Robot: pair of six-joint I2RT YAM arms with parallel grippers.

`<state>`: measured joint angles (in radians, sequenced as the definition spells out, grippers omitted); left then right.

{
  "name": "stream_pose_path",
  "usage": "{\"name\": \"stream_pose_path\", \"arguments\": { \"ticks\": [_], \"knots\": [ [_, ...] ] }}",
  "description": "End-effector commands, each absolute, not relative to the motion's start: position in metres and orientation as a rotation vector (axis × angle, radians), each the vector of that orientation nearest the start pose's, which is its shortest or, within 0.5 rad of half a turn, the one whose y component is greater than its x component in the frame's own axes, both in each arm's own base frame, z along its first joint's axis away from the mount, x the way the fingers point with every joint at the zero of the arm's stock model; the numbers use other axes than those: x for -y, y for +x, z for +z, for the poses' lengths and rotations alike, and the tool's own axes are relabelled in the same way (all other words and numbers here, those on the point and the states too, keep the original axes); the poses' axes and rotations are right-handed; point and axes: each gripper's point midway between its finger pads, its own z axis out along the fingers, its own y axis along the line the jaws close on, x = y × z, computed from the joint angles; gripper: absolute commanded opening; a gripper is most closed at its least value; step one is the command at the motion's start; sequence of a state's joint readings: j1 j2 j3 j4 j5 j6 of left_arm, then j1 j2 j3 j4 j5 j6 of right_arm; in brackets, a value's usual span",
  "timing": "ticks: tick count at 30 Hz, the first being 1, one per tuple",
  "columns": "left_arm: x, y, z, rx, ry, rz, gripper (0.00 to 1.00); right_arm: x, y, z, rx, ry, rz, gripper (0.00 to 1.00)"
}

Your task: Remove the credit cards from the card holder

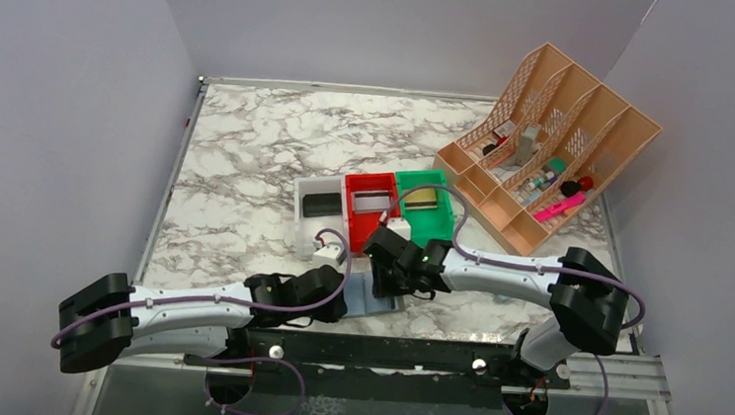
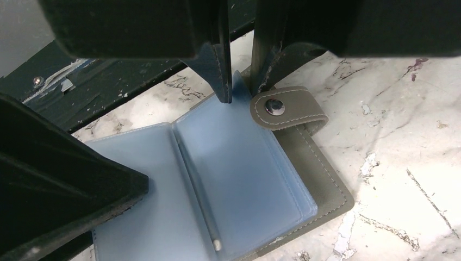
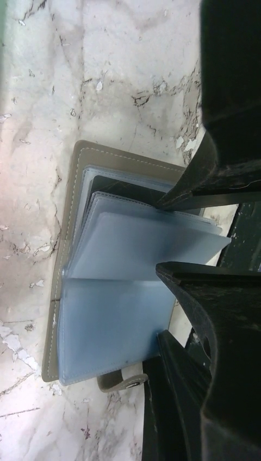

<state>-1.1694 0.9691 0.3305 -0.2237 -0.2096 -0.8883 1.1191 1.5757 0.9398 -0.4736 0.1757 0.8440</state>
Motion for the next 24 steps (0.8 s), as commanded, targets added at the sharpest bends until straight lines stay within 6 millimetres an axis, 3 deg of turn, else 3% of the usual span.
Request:
{"name": "stream_pose_path", "arguments": {
  "ticks": [1,5,10,17,24],
  "knots": [
    [0.234,0.099,0.031,-2.495,0.283,-0.710,0.22,-0.309,0.152,0.054,-2.668,-0.314,0.319,0.45],
    [0.234,0.099,0.032,-2.487,0.280,-0.717,0.22,-0.304,0.151,0.058,-2.660,-0.295,0.211,0.45],
    [0.233,0.099,0.031,-2.490,0.280,-0.712,0.22,-0.306,0.153,0.068,-2.638,-0.276,0.211,0.45],
    [0.233,0.098,0.032,-2.487,0.280,-0.720,0.22,-0.342,0.136,0.081,-2.594,-0.393,0.501,0.46],
    [0.232,0.100,0.035,-2.473,0.271,-0.722,0.22,-0.368,0.122,0.109,-2.490,-0.468,0.820,0.48]
  ]
}}
